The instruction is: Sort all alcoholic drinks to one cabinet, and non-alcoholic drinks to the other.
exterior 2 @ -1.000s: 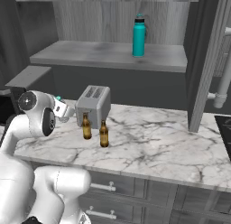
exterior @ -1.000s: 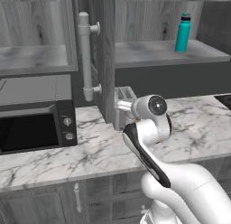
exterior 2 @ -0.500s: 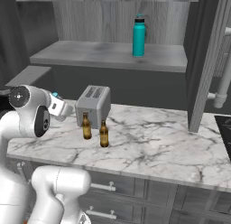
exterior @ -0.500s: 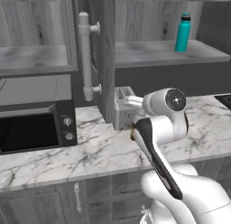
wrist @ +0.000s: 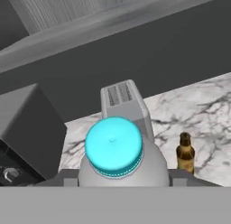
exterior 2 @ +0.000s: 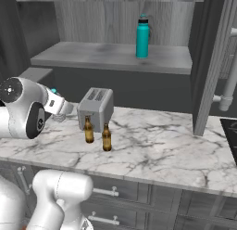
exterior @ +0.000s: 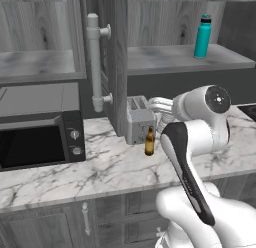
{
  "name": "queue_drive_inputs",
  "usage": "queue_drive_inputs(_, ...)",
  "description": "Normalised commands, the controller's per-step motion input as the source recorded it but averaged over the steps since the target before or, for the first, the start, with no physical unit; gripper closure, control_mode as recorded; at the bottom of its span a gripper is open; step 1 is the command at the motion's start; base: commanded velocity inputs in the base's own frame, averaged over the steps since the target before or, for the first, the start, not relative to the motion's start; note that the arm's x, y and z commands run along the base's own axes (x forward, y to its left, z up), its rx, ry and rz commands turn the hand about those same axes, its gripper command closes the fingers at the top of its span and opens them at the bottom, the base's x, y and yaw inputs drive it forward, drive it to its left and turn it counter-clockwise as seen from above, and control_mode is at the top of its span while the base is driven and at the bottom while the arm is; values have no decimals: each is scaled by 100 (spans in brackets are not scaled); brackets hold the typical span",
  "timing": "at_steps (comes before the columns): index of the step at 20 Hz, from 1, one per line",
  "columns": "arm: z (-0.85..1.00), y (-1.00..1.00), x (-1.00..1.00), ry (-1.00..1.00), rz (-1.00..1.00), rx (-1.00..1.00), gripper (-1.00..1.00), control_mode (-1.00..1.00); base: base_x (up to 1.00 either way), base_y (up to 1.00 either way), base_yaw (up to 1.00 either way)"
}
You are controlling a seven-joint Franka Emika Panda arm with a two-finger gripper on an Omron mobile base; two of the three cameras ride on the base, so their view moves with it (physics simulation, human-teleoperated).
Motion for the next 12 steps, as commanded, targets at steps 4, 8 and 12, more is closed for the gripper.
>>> queue_drive_inputs(4,46,-9,-35,0,0,0,100,-100,0,0,0)
queue_drive_inputs(8,43,-7,-25,0,1,-1,100,-100,0,0,0)
queue_drive_inputs(12,45,-7,-16,0,1,-4,100,-100,0,0,0)
